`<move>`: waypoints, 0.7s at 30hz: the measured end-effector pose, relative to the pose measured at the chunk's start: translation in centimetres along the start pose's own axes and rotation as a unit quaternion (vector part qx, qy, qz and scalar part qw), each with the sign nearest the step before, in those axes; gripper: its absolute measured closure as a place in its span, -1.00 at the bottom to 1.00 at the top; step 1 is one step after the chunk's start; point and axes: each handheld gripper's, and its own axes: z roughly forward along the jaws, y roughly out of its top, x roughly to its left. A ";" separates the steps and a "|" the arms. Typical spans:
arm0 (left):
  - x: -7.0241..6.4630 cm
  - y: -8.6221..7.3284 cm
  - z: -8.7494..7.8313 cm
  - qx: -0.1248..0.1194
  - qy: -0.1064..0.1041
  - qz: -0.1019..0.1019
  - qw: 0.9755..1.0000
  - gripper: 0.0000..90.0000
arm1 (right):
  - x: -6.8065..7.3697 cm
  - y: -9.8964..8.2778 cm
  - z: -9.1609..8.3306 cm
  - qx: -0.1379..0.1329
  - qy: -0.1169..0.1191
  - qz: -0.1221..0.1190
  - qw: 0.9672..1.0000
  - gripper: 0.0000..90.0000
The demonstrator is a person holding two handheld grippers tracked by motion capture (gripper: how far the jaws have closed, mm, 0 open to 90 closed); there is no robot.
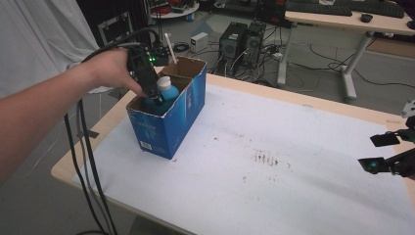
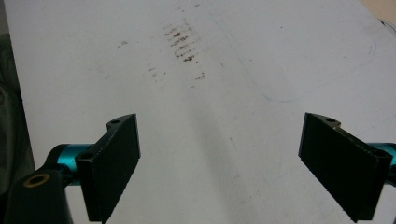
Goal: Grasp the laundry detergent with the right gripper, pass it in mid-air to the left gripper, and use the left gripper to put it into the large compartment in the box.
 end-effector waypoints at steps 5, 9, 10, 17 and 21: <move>-0.2 0.5 -2.3 -0.023 0.012 0.000 1.000 -0.63 | 0.1 -0.1 -0.1 0.001 0.000 -0.001 1.000 -0.73; -0.7 1.4 -4.1 -0.044 0.017 0.013 0.999 -0.63 | 0.3 -0.3 -0.3 -0.005 -0.002 0.001 1.000 -0.73; -0.8 1.8 -4.5 -0.048 0.017 0.018 0.999 -0.63 | 0.3 -0.3 -0.4 -0.003 -0.005 0.002 1.000 -0.73; -2.9 5.4 -5.4 -0.070 -0.002 0.067 0.995 -0.63 | 0.6 -0.4 -0.7 -0.011 -0.011 0.013 1.000 -0.73; -4.7 8.3 -4.6 -0.078 -0.018 0.098 0.992 -0.63 | 0.8 -0.5 -1.0 -0.017 -0.018 0.021 0.999 -0.73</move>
